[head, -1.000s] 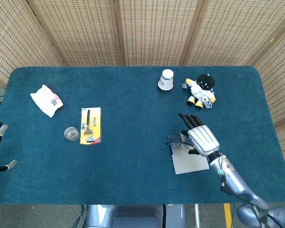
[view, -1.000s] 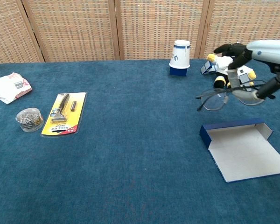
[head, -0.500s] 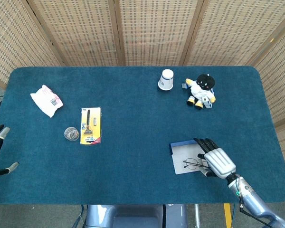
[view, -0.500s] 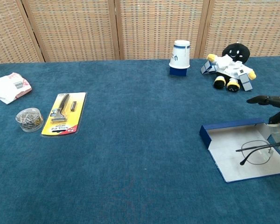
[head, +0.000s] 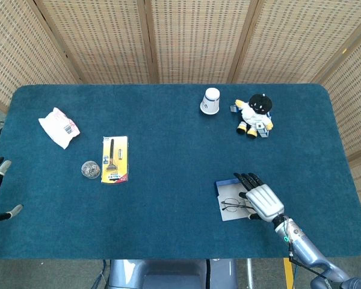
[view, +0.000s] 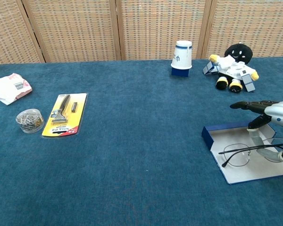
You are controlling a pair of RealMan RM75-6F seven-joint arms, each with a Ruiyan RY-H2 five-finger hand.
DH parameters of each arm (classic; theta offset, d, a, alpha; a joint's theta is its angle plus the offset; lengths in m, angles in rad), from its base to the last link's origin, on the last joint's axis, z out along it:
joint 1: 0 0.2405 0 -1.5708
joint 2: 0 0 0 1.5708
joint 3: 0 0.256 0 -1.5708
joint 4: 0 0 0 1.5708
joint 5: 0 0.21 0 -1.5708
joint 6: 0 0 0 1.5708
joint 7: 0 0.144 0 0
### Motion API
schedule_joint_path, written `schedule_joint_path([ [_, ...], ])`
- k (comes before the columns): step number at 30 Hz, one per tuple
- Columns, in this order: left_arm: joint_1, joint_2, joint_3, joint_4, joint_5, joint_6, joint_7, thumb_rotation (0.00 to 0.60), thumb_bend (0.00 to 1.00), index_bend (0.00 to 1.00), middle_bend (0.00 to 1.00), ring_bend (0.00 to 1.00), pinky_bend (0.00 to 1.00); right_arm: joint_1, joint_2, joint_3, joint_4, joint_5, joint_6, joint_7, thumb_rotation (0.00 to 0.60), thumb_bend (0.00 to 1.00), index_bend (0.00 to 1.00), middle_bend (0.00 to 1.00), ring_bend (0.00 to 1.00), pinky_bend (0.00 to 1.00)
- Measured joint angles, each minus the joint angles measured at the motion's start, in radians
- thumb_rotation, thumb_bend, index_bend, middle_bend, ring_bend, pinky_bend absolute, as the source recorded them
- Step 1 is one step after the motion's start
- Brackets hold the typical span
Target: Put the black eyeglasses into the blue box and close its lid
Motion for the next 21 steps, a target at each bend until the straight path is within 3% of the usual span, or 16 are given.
schedule_joint_path([
  [21,0.001,0.003,-0.001,0.0,0.001,0.0,-0.005,0.6,0.0,0.0,0.0,0.0,0.0,0.056,-0.074,0.078,0.066,0.145,-0.107,-0.114,0.6,0.57,0.65,0.0,0.0,0.06],
])
